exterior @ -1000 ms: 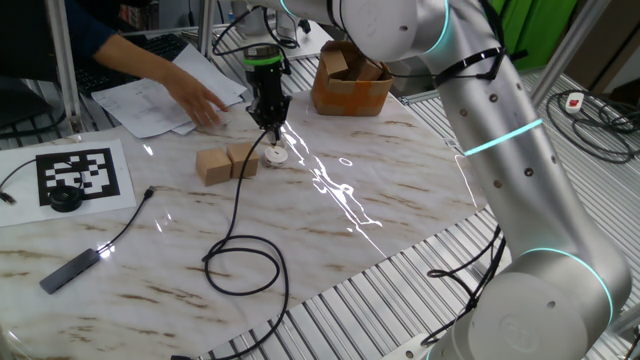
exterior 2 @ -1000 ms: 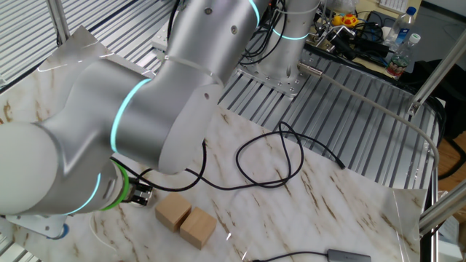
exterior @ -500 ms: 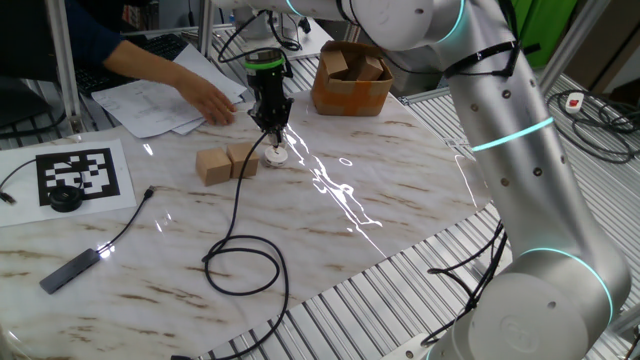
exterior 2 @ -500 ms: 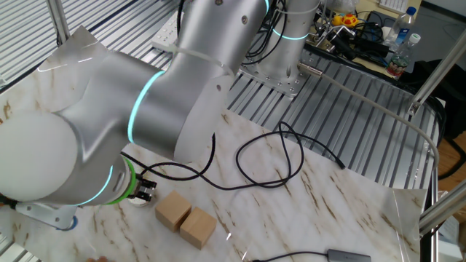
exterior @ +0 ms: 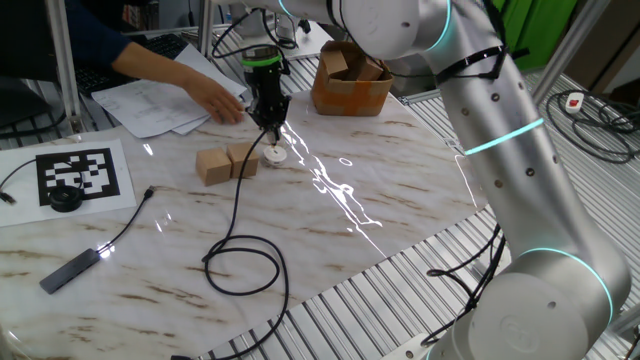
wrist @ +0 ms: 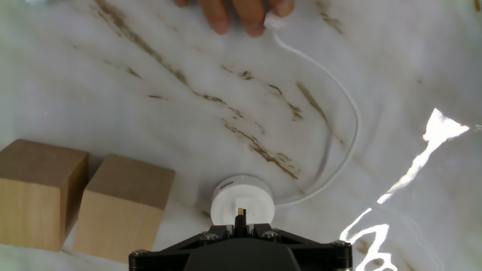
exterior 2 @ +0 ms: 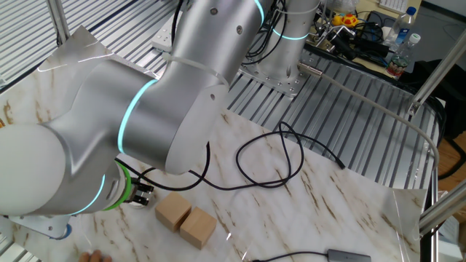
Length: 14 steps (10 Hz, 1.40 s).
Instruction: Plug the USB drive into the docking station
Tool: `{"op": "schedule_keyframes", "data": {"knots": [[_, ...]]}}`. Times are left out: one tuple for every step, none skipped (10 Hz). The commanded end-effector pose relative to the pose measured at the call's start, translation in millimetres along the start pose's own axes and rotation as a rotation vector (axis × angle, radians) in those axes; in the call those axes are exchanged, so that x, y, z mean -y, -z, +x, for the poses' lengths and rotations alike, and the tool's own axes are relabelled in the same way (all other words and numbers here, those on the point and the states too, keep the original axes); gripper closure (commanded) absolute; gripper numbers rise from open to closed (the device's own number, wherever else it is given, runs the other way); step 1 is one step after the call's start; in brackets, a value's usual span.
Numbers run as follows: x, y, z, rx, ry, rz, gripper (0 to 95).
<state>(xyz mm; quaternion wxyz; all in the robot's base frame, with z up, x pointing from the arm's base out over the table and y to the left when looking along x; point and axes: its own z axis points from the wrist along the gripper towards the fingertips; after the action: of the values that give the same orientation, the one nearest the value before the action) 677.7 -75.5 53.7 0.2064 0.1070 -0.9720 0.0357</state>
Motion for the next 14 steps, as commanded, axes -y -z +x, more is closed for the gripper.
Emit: {"op": "schedule_keyframes", "data": {"knots": [[-0.3, -2.4, 3.9, 0.011, 0.000, 0.004, 95.0], [-0.3, -2.4, 3.9, 0.010, 0.001, 0.002, 95.0], [-0.3, -2.4, 3.9, 0.010, 0.001, 0.001, 95.0], [-0.3, -2.4, 3.9, 0.009, 0.002, 0.000, 95.0], [-0.2, -2.4, 4.0, 0.010, -0.003, 0.003, 95.0], [-0.2, -2.4, 4.0, 0.010, -0.004, 0.003, 95.0], [-0.2, -2.3, 4.1, 0.019, -0.019, 0.004, 95.0], [-0.2, -2.3, 4.1, 0.019, -0.022, 0.004, 95.0], [-0.1, -2.2, 4.3, 0.018, -0.031, -0.002, 95.0], [0.0, -2.1, 4.4, 0.025, -0.039, -0.007, 95.0], [0.0, -2.1, 4.4, 0.028, -0.040, -0.010, 95.0], [0.0, -2.1, 4.4, 0.029, -0.044, -0.024, 95.0], [0.1, -2.0, 4.6, 0.031, -0.050, -0.027, 95.0], [0.1, -2.1, 4.5, 0.031, -0.055, -0.029, 95.0]]}}
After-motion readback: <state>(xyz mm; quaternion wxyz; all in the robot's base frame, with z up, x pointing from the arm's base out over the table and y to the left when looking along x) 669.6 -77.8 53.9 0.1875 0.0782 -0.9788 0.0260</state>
